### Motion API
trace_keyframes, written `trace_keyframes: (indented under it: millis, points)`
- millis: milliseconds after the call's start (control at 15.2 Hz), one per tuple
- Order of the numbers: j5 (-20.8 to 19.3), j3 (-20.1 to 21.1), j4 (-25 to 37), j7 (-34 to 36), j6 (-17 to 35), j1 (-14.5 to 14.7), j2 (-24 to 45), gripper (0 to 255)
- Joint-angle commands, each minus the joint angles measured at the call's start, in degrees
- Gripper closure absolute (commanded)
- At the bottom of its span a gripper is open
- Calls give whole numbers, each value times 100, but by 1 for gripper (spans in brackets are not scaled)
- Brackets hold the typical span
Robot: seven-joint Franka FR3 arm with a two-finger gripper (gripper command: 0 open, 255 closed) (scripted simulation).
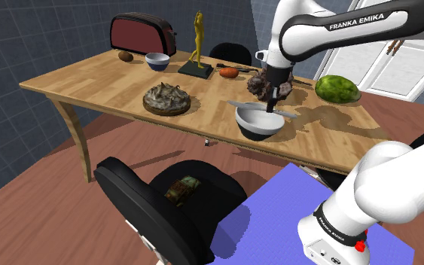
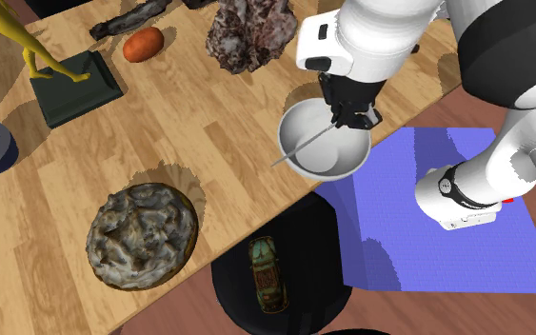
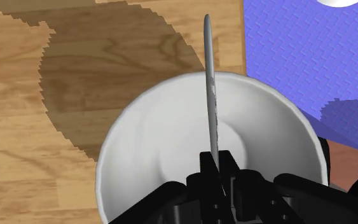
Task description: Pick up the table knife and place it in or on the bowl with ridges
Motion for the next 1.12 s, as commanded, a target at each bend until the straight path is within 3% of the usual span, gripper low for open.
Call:
trace_keyframes:
  millis: [0, 462, 528, 858, 1056]
  points:
    - [-4, -1, -81, 19, 99, 2, 17, 255]
    - [-4, -1, -79, 19, 98, 2, 18, 255]
    - [-4, -1, -79, 19, 98, 2, 18, 0]
    - [-4, -1, -79, 19, 98, 2, 18, 0]
    - [71, 80, 437, 1, -496, 44, -56, 0]
